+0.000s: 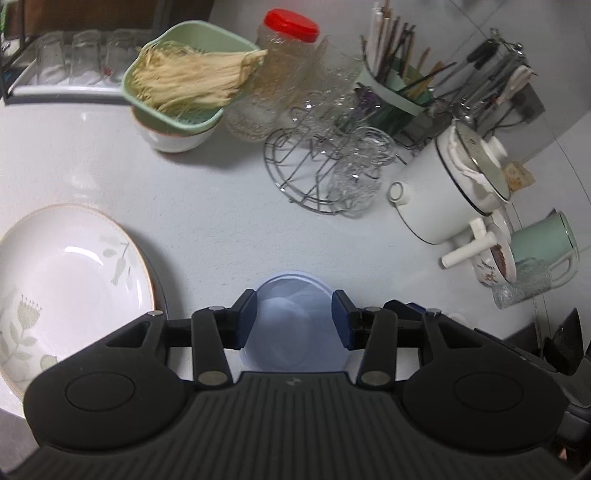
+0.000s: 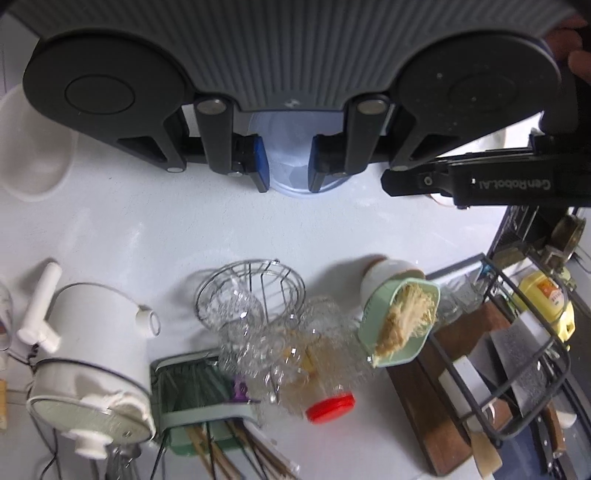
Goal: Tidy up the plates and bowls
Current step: 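Open both grippers and lift them away from the nested blue bowls, then move both grippers to the rim of the white bowl, then close both grippers on the white bowl rim, then lift the white bowl with both grippers and carry it toward the plate stack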
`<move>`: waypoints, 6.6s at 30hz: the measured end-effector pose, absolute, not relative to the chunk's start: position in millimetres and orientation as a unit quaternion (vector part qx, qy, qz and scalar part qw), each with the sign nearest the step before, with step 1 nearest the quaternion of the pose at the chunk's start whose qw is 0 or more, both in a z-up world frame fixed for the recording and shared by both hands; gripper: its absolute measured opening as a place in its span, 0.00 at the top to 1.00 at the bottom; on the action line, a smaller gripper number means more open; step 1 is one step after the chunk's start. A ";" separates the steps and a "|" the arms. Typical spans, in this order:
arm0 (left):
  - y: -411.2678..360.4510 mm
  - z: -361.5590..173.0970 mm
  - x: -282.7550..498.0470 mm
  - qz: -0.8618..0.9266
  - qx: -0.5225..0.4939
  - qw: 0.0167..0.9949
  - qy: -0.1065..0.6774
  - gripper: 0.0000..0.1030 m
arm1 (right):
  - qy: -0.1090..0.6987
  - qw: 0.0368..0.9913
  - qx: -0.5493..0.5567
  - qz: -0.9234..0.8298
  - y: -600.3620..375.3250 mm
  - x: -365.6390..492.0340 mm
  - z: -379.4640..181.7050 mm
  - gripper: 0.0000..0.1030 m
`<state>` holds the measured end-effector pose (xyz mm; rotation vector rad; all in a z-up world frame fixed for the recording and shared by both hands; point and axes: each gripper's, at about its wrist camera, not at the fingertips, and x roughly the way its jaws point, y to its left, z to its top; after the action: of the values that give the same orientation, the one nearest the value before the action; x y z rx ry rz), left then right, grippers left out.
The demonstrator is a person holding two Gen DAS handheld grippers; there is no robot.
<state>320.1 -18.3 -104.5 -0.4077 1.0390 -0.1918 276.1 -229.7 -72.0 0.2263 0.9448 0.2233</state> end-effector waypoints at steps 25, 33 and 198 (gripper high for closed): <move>-55.5 -54.5 313.1 -0.188 -0.107 0.865 0.453 0.51 | 0.361 0.925 0.110 0.034 -254.6 235.3 -26.2 0.74; -85.1 -53.3 318.9 -0.227 -0.089 0.858 0.452 0.50 | 0.354 0.928 0.116 -0.009 -276.8 225.3 -24.6 0.74; -27.7 -132.6 368.8 -0.138 -0.170 0.803 0.554 0.82 | 0.561 0.801 0.184 0.102 -249.3 317.8 -109.5 0.82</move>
<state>368.8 -27.7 -132.6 -0.3648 1.1858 -0.2955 317.8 -249.3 -109.5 0.3952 1.2022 0.2197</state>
